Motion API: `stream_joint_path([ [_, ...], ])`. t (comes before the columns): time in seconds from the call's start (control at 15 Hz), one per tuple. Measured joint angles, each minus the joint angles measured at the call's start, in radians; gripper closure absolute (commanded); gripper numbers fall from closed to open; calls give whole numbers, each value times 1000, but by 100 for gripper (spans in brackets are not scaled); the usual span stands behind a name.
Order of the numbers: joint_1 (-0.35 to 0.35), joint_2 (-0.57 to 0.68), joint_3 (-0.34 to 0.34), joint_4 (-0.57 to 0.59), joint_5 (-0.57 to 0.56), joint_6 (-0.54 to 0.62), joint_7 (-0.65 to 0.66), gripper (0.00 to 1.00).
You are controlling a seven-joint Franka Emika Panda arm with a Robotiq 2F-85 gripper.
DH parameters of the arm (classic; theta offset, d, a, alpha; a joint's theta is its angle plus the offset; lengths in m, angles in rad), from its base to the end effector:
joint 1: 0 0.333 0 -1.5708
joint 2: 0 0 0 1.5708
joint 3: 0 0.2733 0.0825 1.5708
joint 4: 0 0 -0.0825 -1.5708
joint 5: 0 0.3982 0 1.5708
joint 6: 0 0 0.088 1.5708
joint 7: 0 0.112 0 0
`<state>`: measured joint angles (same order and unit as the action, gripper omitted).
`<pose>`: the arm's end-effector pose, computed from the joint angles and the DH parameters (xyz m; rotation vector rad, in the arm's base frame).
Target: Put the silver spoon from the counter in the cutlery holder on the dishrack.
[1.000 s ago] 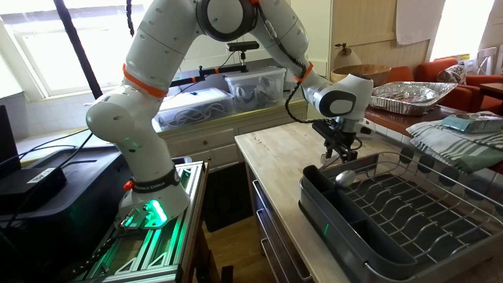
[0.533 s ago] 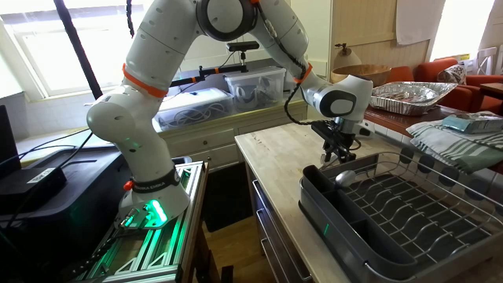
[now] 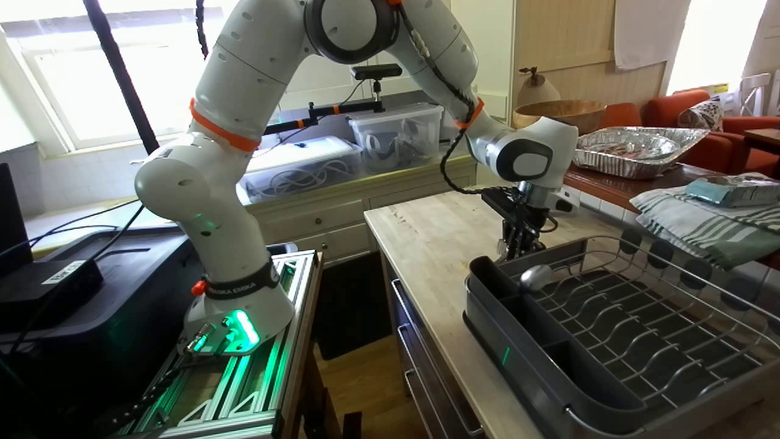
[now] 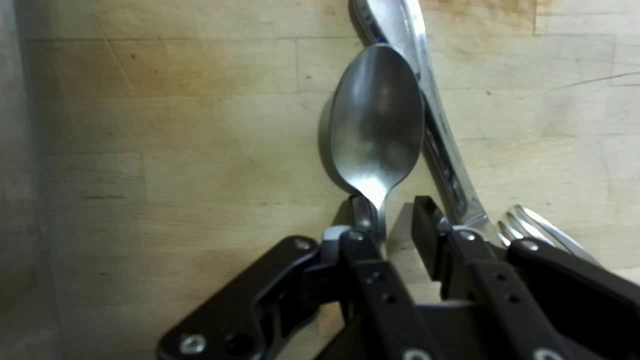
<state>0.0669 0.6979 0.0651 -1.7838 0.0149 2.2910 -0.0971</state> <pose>0.6082 0.0816 0.0996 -3.0611 -0.3179 0.2939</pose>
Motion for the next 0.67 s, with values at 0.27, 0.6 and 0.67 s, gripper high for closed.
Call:
stream_joint_path([
  [0.27, 0, 0, -2, 5, 0, -16, 1, 98],
  [0.6, 0, -4, 1, 6, 0, -33, -1, 98],
  [0.67, 0, -9, 4, 6, 0, -39, -2, 98],
])
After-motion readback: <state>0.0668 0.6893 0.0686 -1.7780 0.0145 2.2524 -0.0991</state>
